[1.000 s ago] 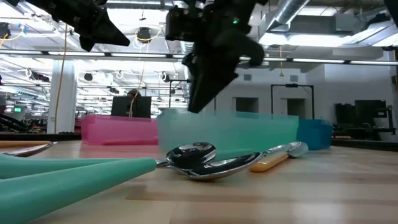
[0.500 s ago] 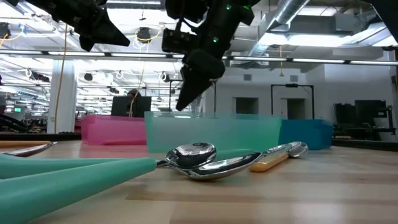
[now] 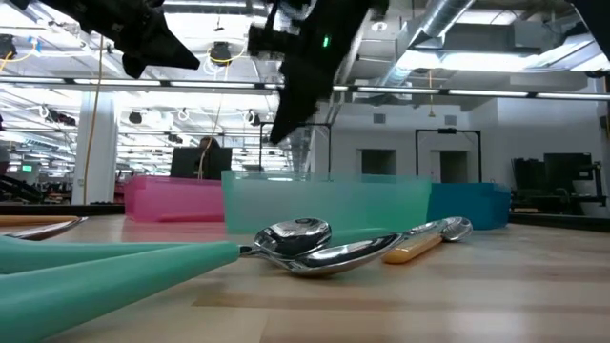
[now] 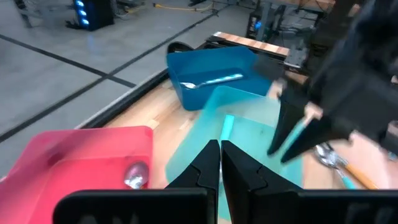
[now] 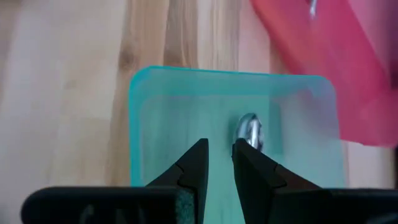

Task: Sort silverware by color (type)
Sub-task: Put the blue spoon into the green bin

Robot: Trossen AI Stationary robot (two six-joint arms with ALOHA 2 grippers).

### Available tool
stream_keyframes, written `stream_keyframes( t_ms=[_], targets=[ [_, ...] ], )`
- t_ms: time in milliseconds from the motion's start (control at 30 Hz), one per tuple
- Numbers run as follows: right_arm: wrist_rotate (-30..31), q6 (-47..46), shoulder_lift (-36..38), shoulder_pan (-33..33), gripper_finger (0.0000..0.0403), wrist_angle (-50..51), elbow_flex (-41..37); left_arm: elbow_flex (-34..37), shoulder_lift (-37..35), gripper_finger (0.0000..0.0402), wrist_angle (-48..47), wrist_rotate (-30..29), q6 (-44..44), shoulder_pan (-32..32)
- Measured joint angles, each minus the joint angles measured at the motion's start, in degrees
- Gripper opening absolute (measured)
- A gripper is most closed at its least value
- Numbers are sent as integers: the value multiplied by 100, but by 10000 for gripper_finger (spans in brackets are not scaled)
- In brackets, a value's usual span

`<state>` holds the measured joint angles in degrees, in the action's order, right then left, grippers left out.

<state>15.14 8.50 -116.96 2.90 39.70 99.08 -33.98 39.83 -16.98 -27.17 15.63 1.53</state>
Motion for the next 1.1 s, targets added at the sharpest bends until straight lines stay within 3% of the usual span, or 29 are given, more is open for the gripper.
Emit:
stream_keyframes(
  t_ms=[233,467,667,867,933,1100],
  targets=[
    [-6,-569,475,560,97,1488,472,0,-85,0,129,1394,-231,136],
    [114,-1708,909,1144,97,2832,400,0,30,0,141,976,-151,701],
    [243,-1946,1227,1636,97,2168,-468,0,229,0,151,828,-23,1176],
    [-214,-2090,1527,1828,97,215,-1836,-3,249,0,524,1359,196,1645],
    [-334,-2196,1637,1876,97,-262,-2031,-4,252,0,478,1409,300,1865],
    [-337,-2320,1881,2091,97,-385,-2126,-4,398,0,469,1347,539,2395]
  ],
)
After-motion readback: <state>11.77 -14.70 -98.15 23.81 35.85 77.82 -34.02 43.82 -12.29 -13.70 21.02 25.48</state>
